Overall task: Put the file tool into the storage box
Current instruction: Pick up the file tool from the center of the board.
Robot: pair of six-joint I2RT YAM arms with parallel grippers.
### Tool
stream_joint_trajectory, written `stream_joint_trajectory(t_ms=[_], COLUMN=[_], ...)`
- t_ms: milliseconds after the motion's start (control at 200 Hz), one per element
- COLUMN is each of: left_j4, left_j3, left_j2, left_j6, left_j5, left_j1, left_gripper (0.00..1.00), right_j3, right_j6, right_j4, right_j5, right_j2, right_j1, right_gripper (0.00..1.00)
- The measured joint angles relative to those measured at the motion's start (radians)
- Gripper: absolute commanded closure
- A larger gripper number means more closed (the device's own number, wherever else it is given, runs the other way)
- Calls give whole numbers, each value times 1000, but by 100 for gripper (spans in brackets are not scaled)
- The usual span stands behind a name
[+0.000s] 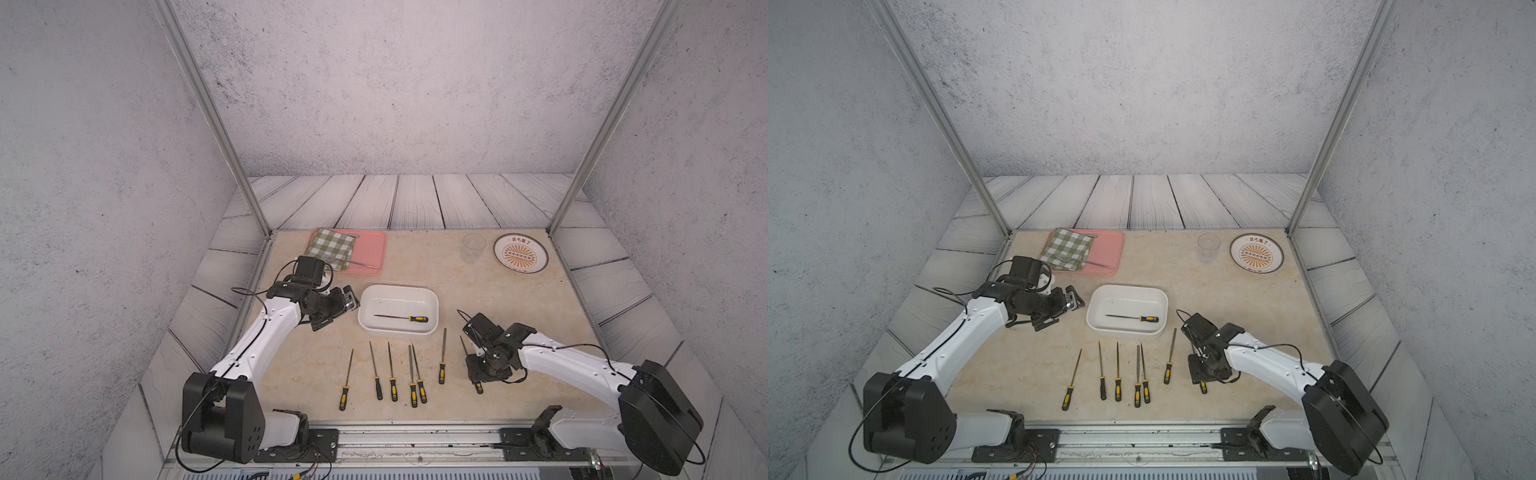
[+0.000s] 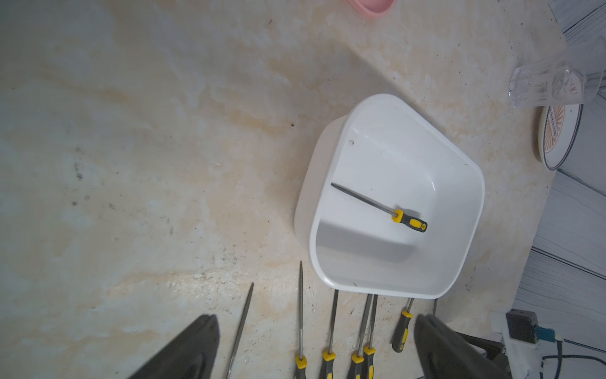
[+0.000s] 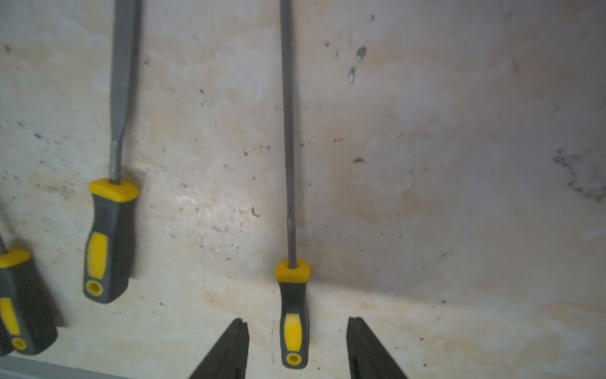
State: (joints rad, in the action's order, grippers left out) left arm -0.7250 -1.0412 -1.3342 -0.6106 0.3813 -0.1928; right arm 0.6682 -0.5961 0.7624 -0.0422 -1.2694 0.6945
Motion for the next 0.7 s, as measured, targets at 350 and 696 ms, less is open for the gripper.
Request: stream_joint_trajectory(t_ms=[350, 696], left_j4=[-16, -23], left_j3=[1, -4], left_j2=[0, -2], left_j6=[-8, -51], left_j5=[7, 2], left_j1=[0, -22], left_gripper=[2, 2], right_j3=[-21, -24], right_j6=[-11, -3], right_j4=[-40, -63], right_j5=[-20, -20], right_j2=[-56, -67], right_j1=[0, 0], right_gripper=[55, 78])
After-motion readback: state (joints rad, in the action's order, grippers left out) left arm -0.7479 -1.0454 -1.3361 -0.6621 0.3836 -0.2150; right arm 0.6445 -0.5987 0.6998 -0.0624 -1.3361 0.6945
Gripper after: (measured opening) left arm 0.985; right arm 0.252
